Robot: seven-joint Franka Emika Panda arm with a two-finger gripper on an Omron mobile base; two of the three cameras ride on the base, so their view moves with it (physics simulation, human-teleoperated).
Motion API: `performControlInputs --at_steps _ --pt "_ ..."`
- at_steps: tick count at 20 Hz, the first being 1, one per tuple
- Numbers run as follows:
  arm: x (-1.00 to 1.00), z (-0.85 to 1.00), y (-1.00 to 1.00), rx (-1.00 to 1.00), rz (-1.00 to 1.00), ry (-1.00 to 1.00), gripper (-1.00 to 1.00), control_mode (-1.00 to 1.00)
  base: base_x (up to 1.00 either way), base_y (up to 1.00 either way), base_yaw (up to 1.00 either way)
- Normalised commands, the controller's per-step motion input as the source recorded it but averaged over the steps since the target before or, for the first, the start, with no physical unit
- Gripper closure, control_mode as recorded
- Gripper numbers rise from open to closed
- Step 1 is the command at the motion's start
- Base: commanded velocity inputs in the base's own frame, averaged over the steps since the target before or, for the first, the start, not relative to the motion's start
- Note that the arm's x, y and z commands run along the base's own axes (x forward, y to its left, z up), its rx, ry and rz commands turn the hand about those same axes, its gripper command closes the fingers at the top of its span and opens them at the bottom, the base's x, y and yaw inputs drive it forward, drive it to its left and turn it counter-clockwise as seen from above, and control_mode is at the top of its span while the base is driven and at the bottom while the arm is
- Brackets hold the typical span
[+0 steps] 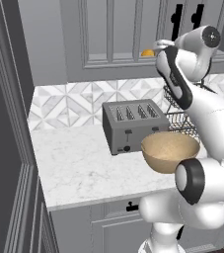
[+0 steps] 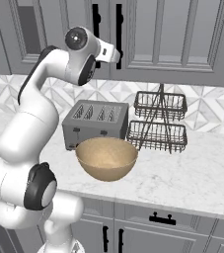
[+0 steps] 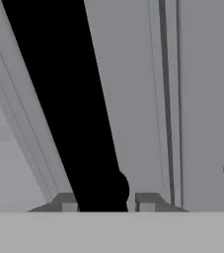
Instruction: Open the cabinet, pick up the bread from the cabinet and place it in the basket. Then move the basket to the dining counter.
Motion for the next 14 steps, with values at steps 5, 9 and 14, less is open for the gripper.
performControlInputs --at_steps 5,9,14 --pt "-0.21 -0.03 0.44 0.00 0.13 0.00 1.00 -1.00 0.00 0.00 0.00" --pt "-0.92 -0.01 0.68 0.00 0.14 0.00 1.00 -1.00 0.00 0.00 0.00" --pt "-1.00 0.00 0.93 -0.03 0.13 0.01 1.00 -1.00 0.00 0.00 0.00"
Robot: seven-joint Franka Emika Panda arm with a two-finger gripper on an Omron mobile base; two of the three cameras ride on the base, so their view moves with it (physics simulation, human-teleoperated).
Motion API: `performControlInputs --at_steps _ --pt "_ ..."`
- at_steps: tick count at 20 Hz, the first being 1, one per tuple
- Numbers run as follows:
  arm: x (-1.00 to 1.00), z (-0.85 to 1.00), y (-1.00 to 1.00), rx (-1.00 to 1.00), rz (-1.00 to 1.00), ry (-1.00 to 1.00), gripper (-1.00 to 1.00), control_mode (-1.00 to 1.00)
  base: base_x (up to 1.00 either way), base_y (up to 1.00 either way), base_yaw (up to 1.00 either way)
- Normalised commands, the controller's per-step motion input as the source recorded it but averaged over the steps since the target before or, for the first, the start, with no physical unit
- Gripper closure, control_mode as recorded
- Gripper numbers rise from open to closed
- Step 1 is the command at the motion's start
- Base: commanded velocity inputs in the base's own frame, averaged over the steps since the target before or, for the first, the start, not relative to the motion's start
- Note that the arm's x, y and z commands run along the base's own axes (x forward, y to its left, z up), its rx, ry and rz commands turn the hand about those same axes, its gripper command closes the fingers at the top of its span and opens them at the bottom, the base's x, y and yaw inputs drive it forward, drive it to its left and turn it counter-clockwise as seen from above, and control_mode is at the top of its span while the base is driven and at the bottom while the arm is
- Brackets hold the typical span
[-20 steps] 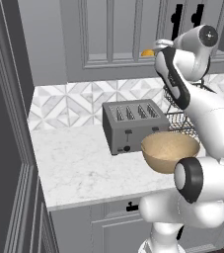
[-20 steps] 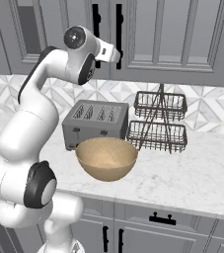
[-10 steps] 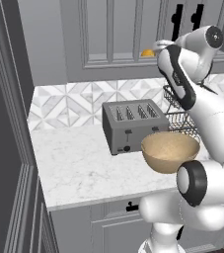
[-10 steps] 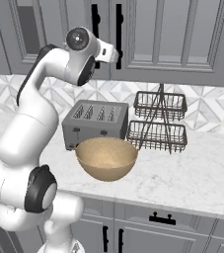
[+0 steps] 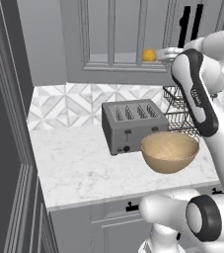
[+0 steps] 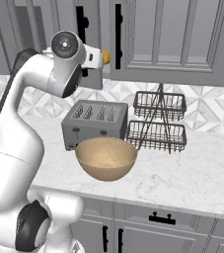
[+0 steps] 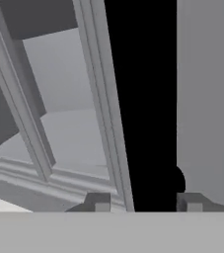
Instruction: Open the cabinet, pick up the bread from the cabinet and place it in the basket. Then move the basket to the dining counter.
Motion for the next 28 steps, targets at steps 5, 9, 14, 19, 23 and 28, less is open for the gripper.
performControlInputs --at_steps 5,9,14,19,23,28 --pt "-1.00 -0.05 1.00 -0.05 0.12 0.03 1.00 -1.00 0.00 0.00 0.00" --pt "-1.00 -0.08 1.00 -0.03 0.11 0.06 -1.00 -1.00 0.00 0.00 0.00" --pt "-1.00 0.09 -0.02 0.12 0.03 0.05 -1.00 -1.00 0.00 0.00 0.00" --pt "-0.94 0.42 -0.85 0.31 0.02 -0.03 -1.00 -1.00 0.00 0.00 0.00" --pt "-0.11 0.14 -1.00 0.45 0.00 0.02 -1.00 -1.00 0.00 0.00 0.00" --pt "0.83 -0.18 -0.98 0.44 0.00 0.26 -1.00 -1.00 0.00 0.00 0.00"
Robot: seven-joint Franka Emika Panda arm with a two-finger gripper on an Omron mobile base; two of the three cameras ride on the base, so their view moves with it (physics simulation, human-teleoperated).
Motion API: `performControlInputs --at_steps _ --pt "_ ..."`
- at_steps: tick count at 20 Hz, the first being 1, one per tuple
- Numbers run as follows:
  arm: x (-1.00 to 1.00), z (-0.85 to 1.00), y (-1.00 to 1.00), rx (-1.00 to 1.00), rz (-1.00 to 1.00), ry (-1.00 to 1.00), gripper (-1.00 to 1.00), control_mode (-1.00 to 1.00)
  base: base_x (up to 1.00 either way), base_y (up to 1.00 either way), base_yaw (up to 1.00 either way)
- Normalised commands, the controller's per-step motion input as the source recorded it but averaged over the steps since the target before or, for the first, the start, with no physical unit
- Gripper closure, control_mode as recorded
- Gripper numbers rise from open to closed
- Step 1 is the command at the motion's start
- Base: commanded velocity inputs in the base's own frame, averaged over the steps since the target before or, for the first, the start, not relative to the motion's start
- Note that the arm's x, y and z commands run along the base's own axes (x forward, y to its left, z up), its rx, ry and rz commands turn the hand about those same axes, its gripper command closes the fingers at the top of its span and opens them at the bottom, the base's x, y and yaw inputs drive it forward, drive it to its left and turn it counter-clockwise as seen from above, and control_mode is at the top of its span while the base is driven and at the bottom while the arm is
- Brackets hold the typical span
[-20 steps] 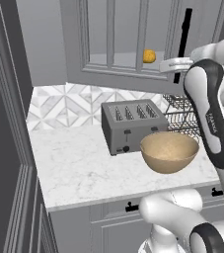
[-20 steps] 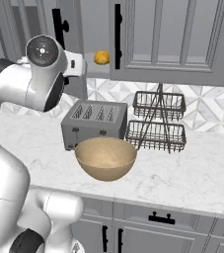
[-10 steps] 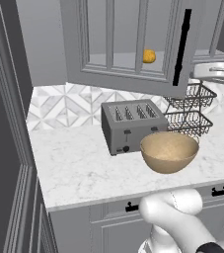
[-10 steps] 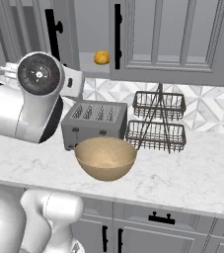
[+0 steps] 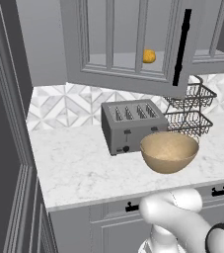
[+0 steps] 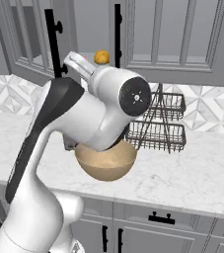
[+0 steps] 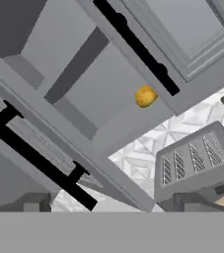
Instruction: Open the cabinet, pick up the bread from the cabinet and place it in the basket. Then move the basket to the dining counter.
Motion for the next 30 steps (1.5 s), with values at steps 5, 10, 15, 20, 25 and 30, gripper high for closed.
performControlInputs --at_steps 5,10,15,20,25,30 --pt "1.00 -0.46 -0.49 0.36 0.01 0.41 -1.00 -1.00 0.00 0.00 0.00" --pt "0.99 -0.39 0.14 0.14 0.14 0.37 -1.00 -1.00 0.00 0.00 0.00" --pt "0.59 -0.10 0.61 0.00 0.23 0.23 -1.00 -1.00 0.00 0.00 0.00" --pt "-0.21 0.00 0.75 -0.01 0.29 0.04 -1.00 -1.00 0.00 0.00 0.00" --pt "-0.97 0.00 0.99 -0.12 0.34 -0.13 -1.00 -1.00 0.00 0.00 0.00" --pt "-1.00 0.00 1.00 -0.16 0.23 -0.31 -1.00 -1.00 0.00 0.00 0.00"
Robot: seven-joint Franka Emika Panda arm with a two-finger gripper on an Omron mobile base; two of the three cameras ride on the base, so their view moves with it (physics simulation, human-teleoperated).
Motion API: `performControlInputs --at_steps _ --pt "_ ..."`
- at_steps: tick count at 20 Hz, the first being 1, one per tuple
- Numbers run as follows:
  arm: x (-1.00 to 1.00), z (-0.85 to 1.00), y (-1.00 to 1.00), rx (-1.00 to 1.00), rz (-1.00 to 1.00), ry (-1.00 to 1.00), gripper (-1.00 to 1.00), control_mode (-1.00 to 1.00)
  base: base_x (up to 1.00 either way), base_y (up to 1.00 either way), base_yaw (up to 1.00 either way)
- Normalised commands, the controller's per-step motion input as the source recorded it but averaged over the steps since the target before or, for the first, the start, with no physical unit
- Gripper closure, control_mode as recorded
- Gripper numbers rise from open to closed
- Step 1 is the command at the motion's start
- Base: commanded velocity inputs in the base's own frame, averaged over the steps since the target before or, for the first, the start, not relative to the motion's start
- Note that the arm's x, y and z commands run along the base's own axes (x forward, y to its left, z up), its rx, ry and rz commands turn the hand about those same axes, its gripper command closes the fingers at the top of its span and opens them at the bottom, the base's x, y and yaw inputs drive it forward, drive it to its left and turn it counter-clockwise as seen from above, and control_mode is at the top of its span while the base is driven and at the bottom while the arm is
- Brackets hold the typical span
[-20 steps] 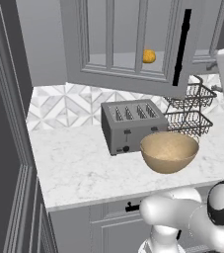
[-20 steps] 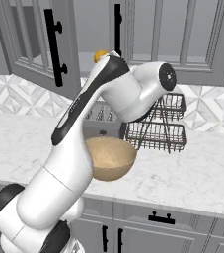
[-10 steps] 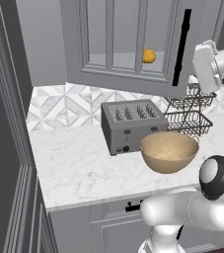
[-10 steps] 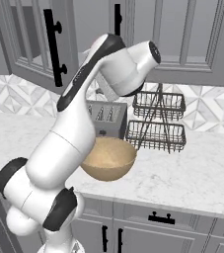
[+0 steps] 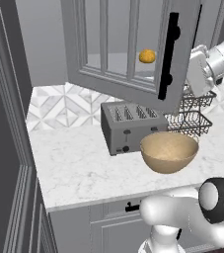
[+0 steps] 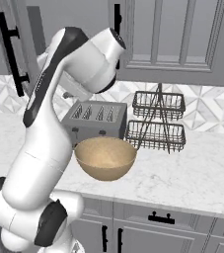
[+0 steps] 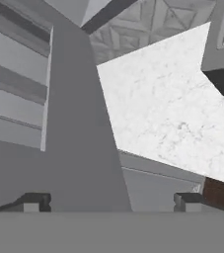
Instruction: Open the cabinet, pick up the bread from the cabinet and place it in the basket. Then move the basket to the dining counter.
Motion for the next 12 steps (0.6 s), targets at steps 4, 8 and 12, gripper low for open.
performControlInputs --at_steps 4,8,12 --pt "-0.77 0.00 1.00 -0.27 0.16 -0.33 -1.00 -1.00 0.00 0.00 0.00" --pt "-0.46 0.00 1.00 -0.35 0.11 -0.33 -1.00 -1.00 0.00 0.00 0.00" --pt "-0.09 0.00 1.00 -0.37 0.09 -0.23 -1.00 -1.00 0.00 0.00 0.00"
